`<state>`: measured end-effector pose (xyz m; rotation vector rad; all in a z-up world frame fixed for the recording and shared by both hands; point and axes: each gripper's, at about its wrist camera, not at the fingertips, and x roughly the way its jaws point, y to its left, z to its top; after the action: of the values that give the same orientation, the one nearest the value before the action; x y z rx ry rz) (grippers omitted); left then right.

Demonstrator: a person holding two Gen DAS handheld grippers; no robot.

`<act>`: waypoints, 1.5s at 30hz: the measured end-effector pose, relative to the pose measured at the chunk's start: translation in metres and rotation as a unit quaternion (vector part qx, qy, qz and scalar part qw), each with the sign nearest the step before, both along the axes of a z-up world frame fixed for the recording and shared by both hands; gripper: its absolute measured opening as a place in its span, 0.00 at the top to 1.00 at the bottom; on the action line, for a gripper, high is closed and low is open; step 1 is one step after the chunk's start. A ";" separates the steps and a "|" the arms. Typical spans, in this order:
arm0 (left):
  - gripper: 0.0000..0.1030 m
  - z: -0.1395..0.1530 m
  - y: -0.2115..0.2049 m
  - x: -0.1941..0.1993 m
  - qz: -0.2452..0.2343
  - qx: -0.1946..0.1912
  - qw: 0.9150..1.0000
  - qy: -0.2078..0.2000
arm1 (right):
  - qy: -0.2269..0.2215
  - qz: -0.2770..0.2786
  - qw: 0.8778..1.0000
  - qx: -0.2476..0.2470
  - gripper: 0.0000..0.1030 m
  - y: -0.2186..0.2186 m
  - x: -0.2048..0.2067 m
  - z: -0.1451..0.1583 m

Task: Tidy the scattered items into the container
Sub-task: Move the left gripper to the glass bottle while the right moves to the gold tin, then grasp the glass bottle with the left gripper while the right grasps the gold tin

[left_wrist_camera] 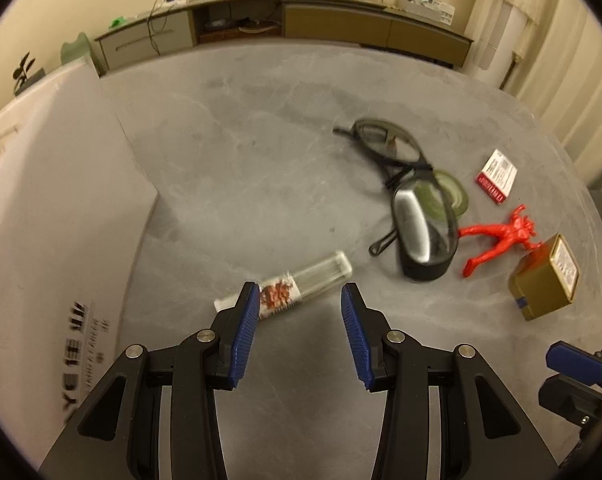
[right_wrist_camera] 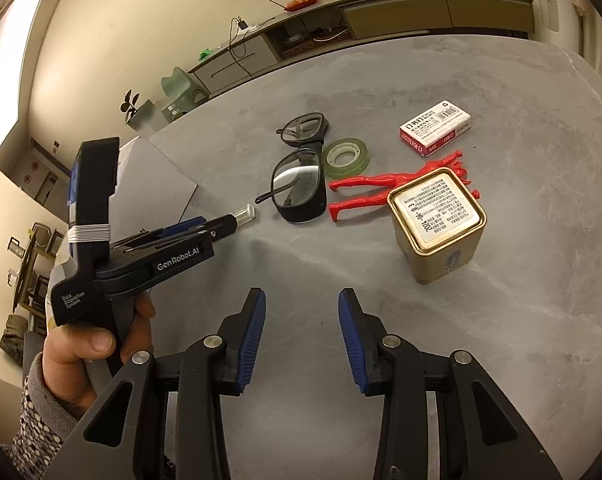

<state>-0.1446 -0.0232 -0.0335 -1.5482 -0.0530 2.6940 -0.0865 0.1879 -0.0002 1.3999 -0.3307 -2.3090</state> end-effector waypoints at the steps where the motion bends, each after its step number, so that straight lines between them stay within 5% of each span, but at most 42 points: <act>1: 0.56 0.000 0.002 0.002 -0.002 -0.001 1.000 -0.003 | -0.001 0.001 1.000 0.001 0.61 0.000 0.000 -0.001; 5: 0.56 0.005 0.014 0.018 -0.050 0.067 0.996 -0.034 | -0.003 -0.002 1.000 0.003 0.61 0.001 -0.002 -0.004; 12: 0.56 0.021 0.016 0.019 -0.025 -0.040 0.998 0.032 | -0.001 -0.009 1.000 0.000 0.61 0.006 -0.003 -0.002; 19: 0.56 -0.007 0.009 0.000 -0.024 -0.020 1.000 -0.003 | -0.001 -0.012 1.000 -0.001 0.61 0.009 -0.004 -0.001; 22: 0.80 -0.008 0.011 0.006 -0.025 -0.018 1.000 -0.005 | -0.001 -0.017 1.000 -0.002 0.61 0.013 -0.006 -0.001; 27: 0.81 -0.009 0.012 0.023 -0.024 0.006 1.000 -0.017 | 0.003 -0.025 1.000 -0.009 0.61 0.021 -0.007 0.003; 31: 0.78 -0.010 0.014 0.027 -0.017 0.002 1.000 -0.020 | 0.012 -0.035 0.999 -0.018 0.51 0.034 -0.008 0.011; 34: 0.54 -0.011 0.016 0.027 -0.013 -0.007 1.000 -0.015 | 0.026 -0.059 0.998 -0.020 0.40 0.050 -0.010 0.019; 39: 0.53 -0.014 0.018 0.027 -0.017 -0.014 1.000 -0.007 | 0.036 -0.069 0.997 -0.006 0.30 0.061 -0.019 0.019; 40: 0.54 -0.013 0.018 0.027 -0.020 -0.012 1.000 -0.006 | 0.036 -0.065 0.997 0.001 0.28 0.059 -0.021 0.016; 42: 0.81 -0.012 0.017 0.028 -0.026 -0.006 1.000 -0.005 | 0.036 -0.054 0.997 0.030 0.27 0.053 -0.029 0.009; 45: 0.81 -0.011 0.013 0.030 -0.028 0.012 0.999 -0.009 | 0.036 -0.044 0.996 0.066 0.27 0.043 -0.037 0.000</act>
<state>-0.1150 -0.0100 -0.0441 -1.5445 -0.0430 2.6266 -0.1230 0.2311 -0.0002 1.3836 -0.2271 -2.4870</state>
